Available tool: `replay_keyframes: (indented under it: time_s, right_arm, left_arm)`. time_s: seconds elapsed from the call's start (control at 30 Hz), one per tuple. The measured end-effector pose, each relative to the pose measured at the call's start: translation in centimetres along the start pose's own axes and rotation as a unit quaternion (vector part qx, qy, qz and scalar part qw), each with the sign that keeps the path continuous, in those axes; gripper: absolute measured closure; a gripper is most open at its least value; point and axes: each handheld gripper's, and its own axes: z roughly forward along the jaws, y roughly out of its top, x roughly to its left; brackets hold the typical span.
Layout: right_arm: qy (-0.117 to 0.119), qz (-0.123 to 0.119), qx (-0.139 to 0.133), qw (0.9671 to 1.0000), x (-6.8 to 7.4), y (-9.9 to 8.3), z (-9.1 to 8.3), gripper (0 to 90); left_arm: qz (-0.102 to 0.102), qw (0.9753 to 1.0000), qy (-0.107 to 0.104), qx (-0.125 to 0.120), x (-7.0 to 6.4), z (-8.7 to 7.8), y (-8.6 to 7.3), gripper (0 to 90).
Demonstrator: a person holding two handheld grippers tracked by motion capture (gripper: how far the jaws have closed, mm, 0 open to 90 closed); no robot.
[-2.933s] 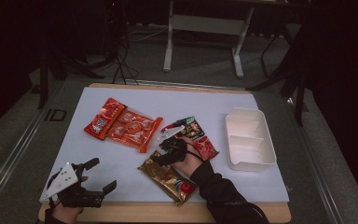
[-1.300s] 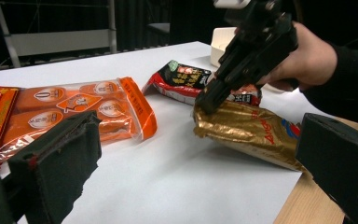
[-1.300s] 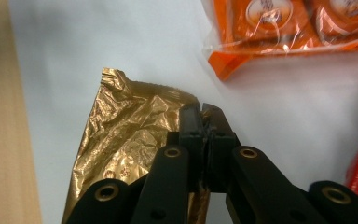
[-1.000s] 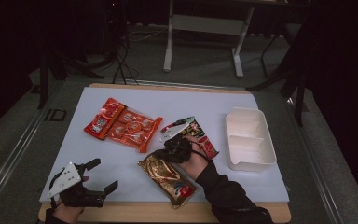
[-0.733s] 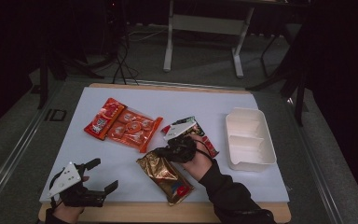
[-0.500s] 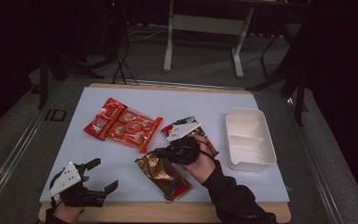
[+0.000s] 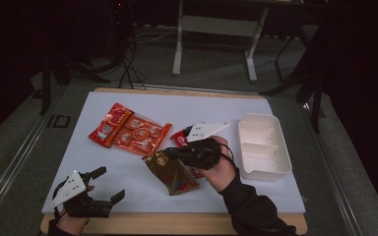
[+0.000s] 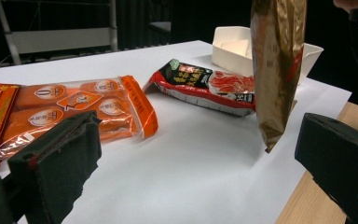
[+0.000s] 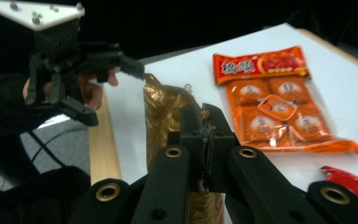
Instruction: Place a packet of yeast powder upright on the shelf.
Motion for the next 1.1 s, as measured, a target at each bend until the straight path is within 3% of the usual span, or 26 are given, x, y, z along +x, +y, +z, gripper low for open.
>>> replay_keyframes:
  time_s: [0.3, 0.7, 0.8, 1.1]
  right_arm:
    - [-0.015, 0.009, -0.033, 0.9993, -0.6, 0.9, -2.2, 89.0]
    - [-0.048, 0.024, -0.077, 0.9955, -2.7, 2.1, -5.9, 88.9]
    - [-0.052, 0.025, -0.079, 0.9952, -2.8, 2.1, -6.2, 88.9]
    - [-0.107, 0.055, -0.106, 0.9871, -6.7, 1.8, -10.4, 88.8]
  left_arm:
    - [-0.001, 1.0000, 0.000, 0.002, 0.0, 0.0, 0.0, 0.6]
    - [-0.001, 1.0000, 0.001, 0.003, 0.0, 0.1, -0.1, 0.6]
    - [0.000, 1.0000, 0.001, 0.002, 0.0, 0.1, -0.1, 0.6]
    - [-0.002, 1.0000, 0.001, 0.006, 0.0, 0.3, -0.1, 0.6]
